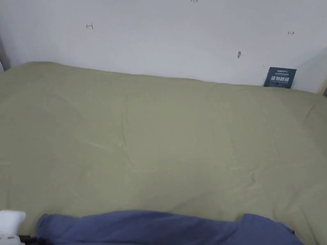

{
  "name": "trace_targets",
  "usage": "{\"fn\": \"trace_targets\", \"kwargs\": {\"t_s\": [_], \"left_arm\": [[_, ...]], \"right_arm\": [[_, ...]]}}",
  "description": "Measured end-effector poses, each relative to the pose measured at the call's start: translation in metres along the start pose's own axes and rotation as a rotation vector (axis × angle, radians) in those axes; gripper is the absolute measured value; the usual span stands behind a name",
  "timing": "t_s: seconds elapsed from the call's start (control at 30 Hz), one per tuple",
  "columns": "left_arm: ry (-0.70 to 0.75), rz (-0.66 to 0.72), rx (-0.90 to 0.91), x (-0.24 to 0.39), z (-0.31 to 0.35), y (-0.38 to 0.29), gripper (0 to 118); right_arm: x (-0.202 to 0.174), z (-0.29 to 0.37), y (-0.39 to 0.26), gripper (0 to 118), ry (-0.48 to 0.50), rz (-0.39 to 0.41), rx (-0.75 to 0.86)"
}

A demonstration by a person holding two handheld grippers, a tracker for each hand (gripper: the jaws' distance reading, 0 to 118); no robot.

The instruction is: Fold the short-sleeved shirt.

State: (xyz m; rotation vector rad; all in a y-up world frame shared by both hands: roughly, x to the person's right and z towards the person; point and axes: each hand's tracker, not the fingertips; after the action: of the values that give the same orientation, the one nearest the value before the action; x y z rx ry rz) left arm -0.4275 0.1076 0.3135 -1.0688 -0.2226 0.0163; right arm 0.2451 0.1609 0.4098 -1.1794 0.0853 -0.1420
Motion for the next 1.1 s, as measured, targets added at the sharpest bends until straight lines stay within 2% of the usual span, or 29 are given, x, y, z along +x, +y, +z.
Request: {"fn": "trace_targets", "kwargs": {"t_s": [0.2, 0.23, 0.27, 0.3, 0.33, 0.37, 0.4, 0.43, 0.47, 0.53, 0.63, 0.67, 0.7, 0.73, 0.77, 0.8, 0.83, 0.87, 0.93, 1.0, 1.03, 1.1], "left_arm": [[-0.013, 0.065, 0.038, -0.009, -0.016, -0.01, 8], [-0.021, 0.087, 0.052, -0.012, -0.016, -0.012, 13], [-0.015, 0.114, 0.058, -0.012, -0.011, -0.014, 30], [0.006, 0.145, 0.068, -0.014, -0.006, -0.017, 69], [-0.011, 0.174, 0.09, -0.017, 0.001, -0.02, 89], [-0.039, 0.216, 0.123, -0.022, 0.013, -0.024, 95], [-0.07, 0.264, 0.174, -0.026, 0.025, -0.026, 95], [-0.094, 0.313, 0.222, -0.027, 0.041, -0.026, 95], [-0.117, 0.343, 0.275, -0.024, 0.044, -0.023, 95], [-0.12, 0.356, 0.361, -0.014, 0.079, -0.009, 95], [-0.097, 0.299, 0.466, 0.025, 0.103, 0.015, 94], [-0.099, 0.273, 0.482, 0.04, 0.105, 0.021, 94], [-0.101, 0.252, 0.487, 0.053, 0.106, 0.025, 92], [-0.098, 0.22, 0.498, 0.07, 0.109, 0.031, 89], [-0.093, 0.183, 0.508, 0.086, 0.109, 0.032, 80], [-0.082, 0.151, 0.515, 0.095, 0.105, 0.031, 50], [-0.042, 0.096, 0.514, 0.11, 0.106, 0.033, 15], [0.02, 0.04, 0.504, 0.126, 0.107, 0.035, 0], [0.135, -0.043, 0.502, 0.143, 0.1, 0.03, 0], [0.089, -0.041, 0.461, 0.147, 0.089, 0.031, 0], [0.039, -0.018, 0.445, 0.145, 0.083, 0.03, 0], [0.029, -0.015, 0.449, 0.137, 0.082, 0.031, 0]], "right_arm": [[0.02, -0.038, -0.017, 0, -0.031, -0.037, -0.022], [0.023, -0.041, -0.018, 0, -0.005, -0.071, -0.01], [0.025, -0.04, -0.018, 5, 0.01, -0.083, -0.007], [0.023, -0.035, -0.019, 28, 0.002, -0.085, -0.006], [0.022, -0.028, -0.019, 58, -0.008, -0.081, 0.001], [0.022, -0.02, -0.018, 86, -0.046, -0.064, 0.018], [0.02, -0.01, -0.017, 90, -0.093, -0.049, 0.047], [0.017, 0.005, -0.016, 85, -0.116, -0.033, 0.102], [0.012, 0.018, -0.012, 86, -0.134, -0.032, 0.151], [0.0, 0.038, -0.005, 86, -0.091, -0.063, 0.245], [-0.035, 0.059, -0.001, 86, 0.027, -0.086, 0.401], [-0.05, 0.063, -0.002, 86, 0.017, -0.088, 0.442], [-0.064, 0.066, -0.004, 80, 0.004, -0.08, 0.476], [-0.077, 0.067, -0.007, 67, -0.026, -0.055, 0.512], [-0.091, 0.067, -0.011, 48, -0.07, -0.037, 0.544], [-0.101, 0.067, -0.014, 12, -0.108, -0.015, 0.569], [-0.108, 0.06, -0.018, 0, -0.144, 0.011, 0.594], [-0.117, 0.057, -0.022, 0, -0.171, 0.025, 0.607], [-0.129, 0.05, -0.031, 0, -0.203, 0.036, 0.647], [-0.131, 0.042, -0.034, 0, -0.155, 0.03, 0.622], [-0.132, 0.039, -0.033, 0, -0.147, 0.029, 0.603], [-0.132, 0.04, -0.031, 0, -0.141, 0.041, 0.592]]}}
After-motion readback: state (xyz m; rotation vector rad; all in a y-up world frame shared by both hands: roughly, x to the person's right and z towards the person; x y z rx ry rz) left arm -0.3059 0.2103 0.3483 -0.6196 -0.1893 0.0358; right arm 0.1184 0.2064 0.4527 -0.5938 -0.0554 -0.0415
